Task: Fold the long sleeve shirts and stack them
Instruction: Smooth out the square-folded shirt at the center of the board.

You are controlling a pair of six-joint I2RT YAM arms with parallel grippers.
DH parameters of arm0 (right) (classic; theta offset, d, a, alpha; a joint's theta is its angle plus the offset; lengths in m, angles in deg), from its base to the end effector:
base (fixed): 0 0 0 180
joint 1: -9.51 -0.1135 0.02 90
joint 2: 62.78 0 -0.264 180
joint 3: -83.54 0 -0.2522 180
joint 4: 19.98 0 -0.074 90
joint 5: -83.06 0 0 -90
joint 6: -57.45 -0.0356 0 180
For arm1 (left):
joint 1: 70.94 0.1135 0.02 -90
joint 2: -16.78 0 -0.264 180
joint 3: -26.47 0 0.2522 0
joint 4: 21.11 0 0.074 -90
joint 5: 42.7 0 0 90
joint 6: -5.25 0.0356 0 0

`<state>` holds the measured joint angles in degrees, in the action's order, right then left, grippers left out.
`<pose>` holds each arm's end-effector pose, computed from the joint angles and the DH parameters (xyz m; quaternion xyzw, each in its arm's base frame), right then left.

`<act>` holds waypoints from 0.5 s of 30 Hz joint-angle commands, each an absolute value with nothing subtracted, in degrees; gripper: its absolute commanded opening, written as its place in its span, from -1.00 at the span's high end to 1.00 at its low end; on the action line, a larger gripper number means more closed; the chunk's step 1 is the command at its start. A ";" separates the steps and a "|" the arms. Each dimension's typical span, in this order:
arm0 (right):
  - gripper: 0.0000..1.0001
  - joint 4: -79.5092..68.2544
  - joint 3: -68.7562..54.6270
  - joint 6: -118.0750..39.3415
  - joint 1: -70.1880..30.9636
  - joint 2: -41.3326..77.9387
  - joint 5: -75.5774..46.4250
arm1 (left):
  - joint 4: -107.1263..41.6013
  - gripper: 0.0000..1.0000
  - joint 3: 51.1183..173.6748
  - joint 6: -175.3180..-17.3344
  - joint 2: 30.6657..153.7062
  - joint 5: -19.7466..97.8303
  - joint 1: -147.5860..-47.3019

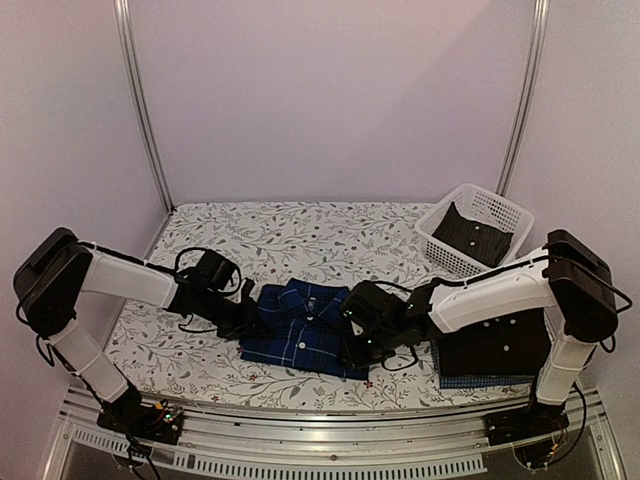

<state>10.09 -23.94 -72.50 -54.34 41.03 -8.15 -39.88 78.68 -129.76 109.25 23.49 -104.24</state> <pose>0.1540 0.3155 0.1427 -0.2032 0.9473 0.2009 0.1446 0.2250 -0.1650 0.1229 -0.0414 0.9437 -0.3191 0.0771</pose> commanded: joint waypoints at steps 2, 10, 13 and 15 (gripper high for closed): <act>0.19 11.04 -23.46 -72.61 -54.48 43.47 -8.09 | -44.24 0.81 76.25 -130.69 107.79 27.27 -102.38; -0.06 11.04 -21.56 -71.52 -52.53 38.15 -8.61 | -49.63 0.83 73.15 -126.58 104.42 31.48 -96.16; -0.15 10.30 -21.78 -70.45 -50.28 36.43 -8.69 | -51.27 0.83 72.38 -124.88 103.50 32.90 -92.68; -0.20 9.75 -22.02 -69.40 -48.81 35.19 -8.76 | -52.04 0.85 72.36 -124.00 102.83 32.66 -90.15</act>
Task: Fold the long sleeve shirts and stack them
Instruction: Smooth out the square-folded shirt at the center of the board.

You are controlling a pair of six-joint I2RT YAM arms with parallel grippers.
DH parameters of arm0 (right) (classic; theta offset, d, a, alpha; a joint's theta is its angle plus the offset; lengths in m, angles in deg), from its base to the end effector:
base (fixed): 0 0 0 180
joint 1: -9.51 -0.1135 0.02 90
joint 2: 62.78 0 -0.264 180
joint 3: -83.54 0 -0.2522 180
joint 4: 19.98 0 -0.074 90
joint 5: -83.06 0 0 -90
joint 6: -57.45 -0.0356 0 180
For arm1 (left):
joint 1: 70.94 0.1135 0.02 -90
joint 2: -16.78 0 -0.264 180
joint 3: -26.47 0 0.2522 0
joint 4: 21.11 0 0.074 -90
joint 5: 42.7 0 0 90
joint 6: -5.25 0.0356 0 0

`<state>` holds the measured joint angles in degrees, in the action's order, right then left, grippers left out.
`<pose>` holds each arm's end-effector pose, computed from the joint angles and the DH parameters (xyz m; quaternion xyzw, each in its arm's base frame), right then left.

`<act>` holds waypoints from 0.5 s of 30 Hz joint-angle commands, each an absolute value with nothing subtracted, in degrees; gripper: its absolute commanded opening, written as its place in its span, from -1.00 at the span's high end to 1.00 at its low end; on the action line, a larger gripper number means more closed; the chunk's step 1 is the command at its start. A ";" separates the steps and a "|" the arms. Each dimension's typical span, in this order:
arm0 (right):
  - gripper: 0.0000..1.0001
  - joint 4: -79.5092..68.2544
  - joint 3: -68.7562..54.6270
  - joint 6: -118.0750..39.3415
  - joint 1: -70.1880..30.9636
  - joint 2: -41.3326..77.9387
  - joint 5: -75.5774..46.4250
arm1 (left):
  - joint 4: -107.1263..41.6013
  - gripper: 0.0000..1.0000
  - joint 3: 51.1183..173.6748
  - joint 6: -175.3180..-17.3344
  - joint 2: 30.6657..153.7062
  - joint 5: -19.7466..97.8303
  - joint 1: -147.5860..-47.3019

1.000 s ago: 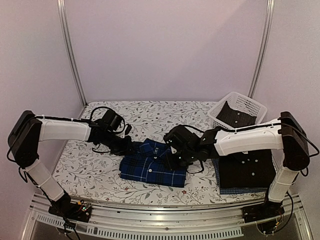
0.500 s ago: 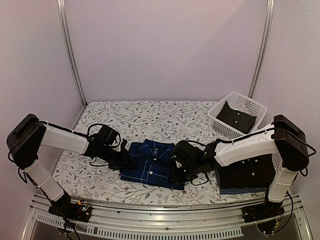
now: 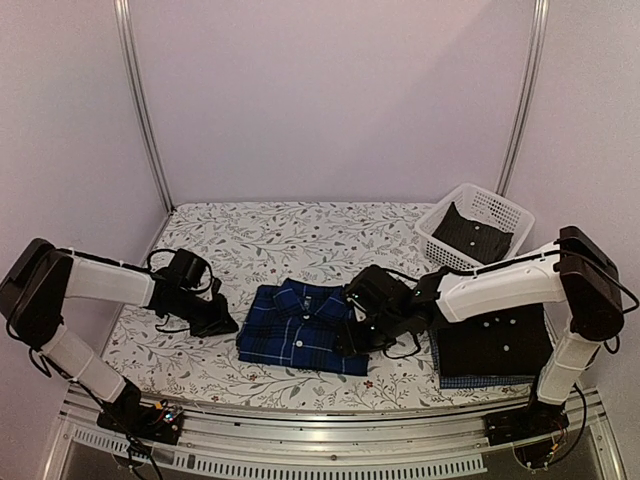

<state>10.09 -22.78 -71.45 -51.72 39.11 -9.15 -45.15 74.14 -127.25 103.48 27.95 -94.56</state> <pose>0.1693 0.3112 0.1594 -0.1914 0.9425 0.2214 0.1612 0.2238 -0.1108 0.1223 -0.1186 0.9521 -0.2622 0.1032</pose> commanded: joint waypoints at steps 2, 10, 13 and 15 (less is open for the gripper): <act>-0.26 9.14 -22.49 -68.61 -47.48 34.10 -9.35 | -53.11 0.85 73.15 -123.54 101.25 33.00 -89.61; -0.21 3.31 -30.80 -68.01 -42.12 30.98 -12.34 | -57.73 0.79 80.97 -123.27 94.00 31.21 -89.95; -0.18 1.34 -32.05 -68.46 -41.12 31.96 -13.27 | -58.39 0.72 83.23 -123.30 91.59 29.99 -90.83; -0.16 -0.14 -32.52 -68.67 -40.78 32.89 -13.90 | -58.60 0.68 84.43 -123.34 90.19 29.53 -91.73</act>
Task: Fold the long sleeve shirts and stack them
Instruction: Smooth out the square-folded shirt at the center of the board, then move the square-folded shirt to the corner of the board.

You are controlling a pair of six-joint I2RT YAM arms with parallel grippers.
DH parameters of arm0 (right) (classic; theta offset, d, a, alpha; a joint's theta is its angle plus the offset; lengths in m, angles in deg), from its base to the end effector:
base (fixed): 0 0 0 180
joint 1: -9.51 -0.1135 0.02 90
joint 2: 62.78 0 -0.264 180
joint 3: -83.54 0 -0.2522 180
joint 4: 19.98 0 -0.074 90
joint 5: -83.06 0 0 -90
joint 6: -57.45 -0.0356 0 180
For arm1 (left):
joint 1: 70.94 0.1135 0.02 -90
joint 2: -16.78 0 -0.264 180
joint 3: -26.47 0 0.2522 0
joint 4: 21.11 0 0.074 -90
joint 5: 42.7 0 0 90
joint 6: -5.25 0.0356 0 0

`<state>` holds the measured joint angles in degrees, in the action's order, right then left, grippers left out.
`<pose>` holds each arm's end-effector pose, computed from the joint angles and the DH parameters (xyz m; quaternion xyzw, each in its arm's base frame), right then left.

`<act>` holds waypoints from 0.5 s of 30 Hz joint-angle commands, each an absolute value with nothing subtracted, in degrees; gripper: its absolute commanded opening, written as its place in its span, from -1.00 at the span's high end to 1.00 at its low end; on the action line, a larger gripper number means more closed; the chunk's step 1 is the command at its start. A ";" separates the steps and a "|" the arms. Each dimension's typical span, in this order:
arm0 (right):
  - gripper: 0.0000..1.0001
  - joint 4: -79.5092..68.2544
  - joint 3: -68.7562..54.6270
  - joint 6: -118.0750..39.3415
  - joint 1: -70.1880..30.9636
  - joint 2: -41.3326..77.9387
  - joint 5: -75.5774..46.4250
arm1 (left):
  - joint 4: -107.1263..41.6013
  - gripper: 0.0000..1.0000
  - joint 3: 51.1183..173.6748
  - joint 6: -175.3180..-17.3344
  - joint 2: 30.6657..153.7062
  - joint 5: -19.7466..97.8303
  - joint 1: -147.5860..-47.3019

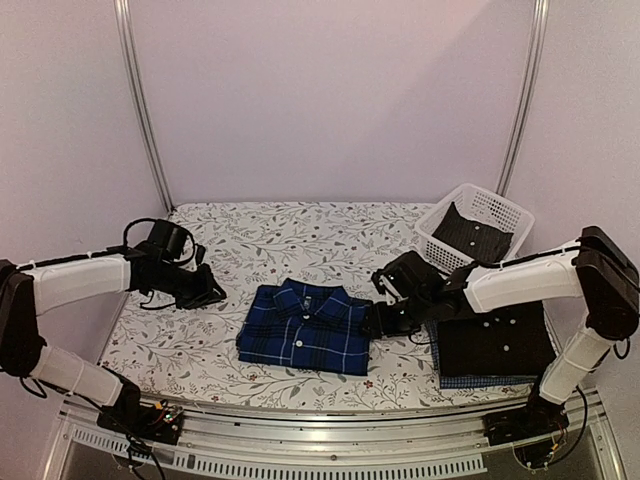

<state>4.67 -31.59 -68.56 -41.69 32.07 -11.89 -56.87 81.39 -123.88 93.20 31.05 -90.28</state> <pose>0.2007 0.2545 0.1613 -0.1388 0.9418 0.2391 0.1914 0.2337 -0.0926 0.1867 -0.1240 0.9425 -0.2546 0.1772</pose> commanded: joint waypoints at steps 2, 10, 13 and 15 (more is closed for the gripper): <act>-0.11 -0.79 -32.20 -68.91 -40.68 34.14 -14.76 | -58.75 0.65 85.40 -123.64 89.19 29.16 -92.60; 0.06 -4.55 -31.79 -70.48 -40.74 39.26 -17.59 | -59.20 0.63 87.41 -124.25 86.30 28.09 -94.14; 0.16 -5.75 -30.61 -71.17 -40.68 41.67 -18.61 | -59.32 0.62 87.91 -123.91 85.81 27.48 -94.15; 0.23 -5.76 -29.16 -71.57 -40.76 43.33 -19.55 | -59.31 0.62 88.21 -123.71 85.48 27.16 -94.08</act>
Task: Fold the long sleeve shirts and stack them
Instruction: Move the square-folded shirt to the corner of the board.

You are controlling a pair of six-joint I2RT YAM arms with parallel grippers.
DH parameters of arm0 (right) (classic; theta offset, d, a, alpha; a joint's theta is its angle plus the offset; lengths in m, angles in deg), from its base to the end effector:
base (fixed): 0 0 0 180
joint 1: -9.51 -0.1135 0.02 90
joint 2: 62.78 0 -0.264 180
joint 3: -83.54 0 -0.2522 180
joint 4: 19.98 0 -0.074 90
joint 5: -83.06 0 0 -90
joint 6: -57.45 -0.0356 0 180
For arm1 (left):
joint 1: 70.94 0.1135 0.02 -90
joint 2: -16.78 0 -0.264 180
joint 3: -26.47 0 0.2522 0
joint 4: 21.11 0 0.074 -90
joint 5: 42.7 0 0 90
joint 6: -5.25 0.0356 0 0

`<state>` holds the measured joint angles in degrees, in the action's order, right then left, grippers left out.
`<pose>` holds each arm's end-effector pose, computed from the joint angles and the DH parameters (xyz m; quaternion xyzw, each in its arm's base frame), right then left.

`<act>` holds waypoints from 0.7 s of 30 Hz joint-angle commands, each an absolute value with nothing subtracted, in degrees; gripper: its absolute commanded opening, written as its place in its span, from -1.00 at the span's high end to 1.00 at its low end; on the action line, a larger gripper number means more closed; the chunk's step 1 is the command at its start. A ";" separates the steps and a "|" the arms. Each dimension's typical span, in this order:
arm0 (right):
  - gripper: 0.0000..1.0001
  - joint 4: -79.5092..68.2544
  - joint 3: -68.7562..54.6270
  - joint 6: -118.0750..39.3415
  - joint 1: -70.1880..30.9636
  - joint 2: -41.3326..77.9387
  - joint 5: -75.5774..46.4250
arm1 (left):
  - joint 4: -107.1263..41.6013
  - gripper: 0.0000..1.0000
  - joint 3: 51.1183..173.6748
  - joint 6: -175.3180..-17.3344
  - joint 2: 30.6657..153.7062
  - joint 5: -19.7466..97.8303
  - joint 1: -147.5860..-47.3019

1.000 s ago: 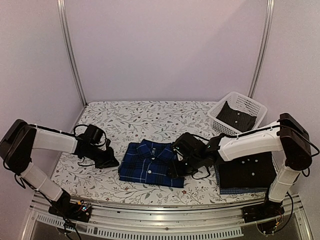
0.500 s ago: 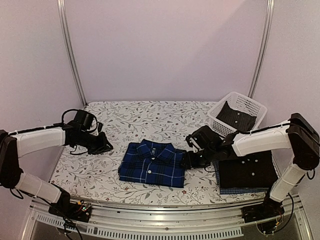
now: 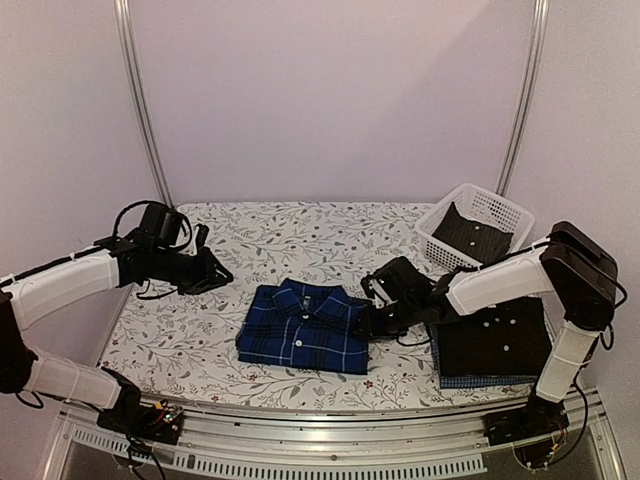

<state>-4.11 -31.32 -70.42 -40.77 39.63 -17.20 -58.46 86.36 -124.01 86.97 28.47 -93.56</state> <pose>0.2142 0.2678 0.1314 -0.1302 0.9363 0.2800 0.1672 0.2275 -0.1072 0.2372 -0.0746 0.9188 -0.3140 0.2272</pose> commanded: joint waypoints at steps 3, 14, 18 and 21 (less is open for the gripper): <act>0.30 -7.10 -25.92 -71.88 -41.22 46.55 -20.78 | -59.24 0.62 88.47 -123.40 85.18 26.59 -94.12; 0.34 -8.06 -10.38 -75.61 -47.16 58.01 -22.70 | -60.13 0.61 90.68 -122.18 82.66 25.94 -94.05; 0.34 -10.30 -6.63 -79.18 -48.97 61.29 -22.73 | -59.63 0.61 91.89 -121.78 82.57 24.52 -94.05; 0.34 -10.34 -1.61 -80.41 -49.71 64.53 -22.62 | -59.10 0.61 92.70 -121.10 82.68 23.63 -94.06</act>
